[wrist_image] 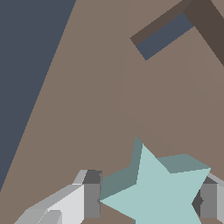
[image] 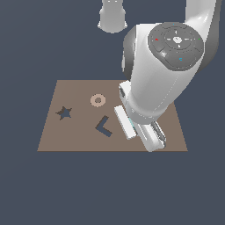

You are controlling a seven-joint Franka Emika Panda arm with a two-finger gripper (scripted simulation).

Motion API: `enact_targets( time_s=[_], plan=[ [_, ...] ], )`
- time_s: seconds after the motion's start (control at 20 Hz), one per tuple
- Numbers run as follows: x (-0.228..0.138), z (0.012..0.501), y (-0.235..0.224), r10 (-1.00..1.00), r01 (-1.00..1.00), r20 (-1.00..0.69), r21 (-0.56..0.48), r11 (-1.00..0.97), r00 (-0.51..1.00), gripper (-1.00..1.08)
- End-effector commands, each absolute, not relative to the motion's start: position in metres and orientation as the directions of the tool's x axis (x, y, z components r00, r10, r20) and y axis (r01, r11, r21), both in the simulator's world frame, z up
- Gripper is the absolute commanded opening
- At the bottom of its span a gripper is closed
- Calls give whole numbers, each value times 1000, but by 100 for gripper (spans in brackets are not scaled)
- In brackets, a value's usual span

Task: Insert a designated object into the corresponding slot on a board.

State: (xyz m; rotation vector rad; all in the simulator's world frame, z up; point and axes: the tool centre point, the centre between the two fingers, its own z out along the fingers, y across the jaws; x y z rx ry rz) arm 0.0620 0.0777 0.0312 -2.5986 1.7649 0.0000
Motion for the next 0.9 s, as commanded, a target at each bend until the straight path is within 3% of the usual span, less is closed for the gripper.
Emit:
enact_targets(
  time_s=[0.0, 0.85],
  plan=[
    [62, 34, 78, -930, -930, 0, 0, -368, 368, -100],
    [41, 34, 67, -868, -868, 0, 0, -497, 497, -100]
  ],
)
